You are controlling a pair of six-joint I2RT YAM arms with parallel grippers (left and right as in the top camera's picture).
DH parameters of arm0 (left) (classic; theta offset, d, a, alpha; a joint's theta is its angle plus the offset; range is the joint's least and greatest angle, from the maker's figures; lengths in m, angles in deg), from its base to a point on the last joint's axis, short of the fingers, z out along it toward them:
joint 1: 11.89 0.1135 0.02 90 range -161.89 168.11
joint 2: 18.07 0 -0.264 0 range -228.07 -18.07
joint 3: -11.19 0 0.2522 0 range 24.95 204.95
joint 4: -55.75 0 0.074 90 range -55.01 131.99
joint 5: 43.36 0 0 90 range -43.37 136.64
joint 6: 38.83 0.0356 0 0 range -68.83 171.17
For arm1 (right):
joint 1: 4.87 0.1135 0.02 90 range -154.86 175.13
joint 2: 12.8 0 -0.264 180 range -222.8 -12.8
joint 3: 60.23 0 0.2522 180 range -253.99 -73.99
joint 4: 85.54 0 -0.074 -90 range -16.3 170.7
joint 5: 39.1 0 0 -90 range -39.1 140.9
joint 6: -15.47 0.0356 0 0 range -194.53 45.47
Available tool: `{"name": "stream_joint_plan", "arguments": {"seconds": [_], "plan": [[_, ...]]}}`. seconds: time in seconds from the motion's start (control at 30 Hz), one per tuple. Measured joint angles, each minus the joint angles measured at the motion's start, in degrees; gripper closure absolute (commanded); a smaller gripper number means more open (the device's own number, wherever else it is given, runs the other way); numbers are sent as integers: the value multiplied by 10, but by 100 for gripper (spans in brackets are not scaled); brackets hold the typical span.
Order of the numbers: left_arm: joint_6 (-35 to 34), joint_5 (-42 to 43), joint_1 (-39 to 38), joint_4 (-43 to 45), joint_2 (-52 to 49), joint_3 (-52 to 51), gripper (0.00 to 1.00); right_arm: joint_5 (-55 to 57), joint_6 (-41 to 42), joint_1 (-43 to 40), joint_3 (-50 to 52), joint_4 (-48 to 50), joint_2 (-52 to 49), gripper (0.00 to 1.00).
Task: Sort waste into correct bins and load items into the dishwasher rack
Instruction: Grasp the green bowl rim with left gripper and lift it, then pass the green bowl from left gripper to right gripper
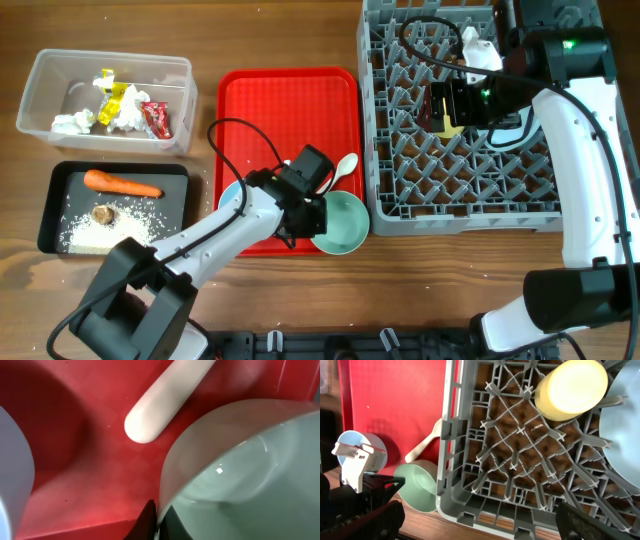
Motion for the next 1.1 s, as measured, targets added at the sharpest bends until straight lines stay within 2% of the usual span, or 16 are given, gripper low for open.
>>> {"name": "stream_joint_plan", "arguments": {"seconds": [0.13, 0.27, 0.33, 0.43, 0.57, 0.7, 0.87, 0.97, 1.1], "plan": [[0, -14, 0, -74, 4, 34, 96, 0, 0, 0, 0, 2, 0, 0], [2, -64, 0, -174, 43, 130, 96, -11, -3, 0, 0, 7, 0, 1], [2, -76, 0, -193, 61, 173, 96, -34, -16, 1, 0, 9, 0, 2], [2, -89, 2, -186, 73, 216, 96, -60, -33, 11, 0, 11, 0, 2], [2, -91, 26, -141, 73, 221, 96, -73, -42, 59, 0, 15, 0, 2], [6, -90, 39, -139, 73, 221, 96, -46, -43, 126, 0, 25, 0, 3], [21, -77, 45, -140, 73, 221, 96, -24, -40, 164, 8, 48, 0, 3], [40, -33, 61, -144, 73, 222, 96, -6, -29, 172, 48, 79, 0, 3], [67, 66, 122, -172, 73, 231, 96, 0, -16, 172, 105, 126, 0, 4]]}}
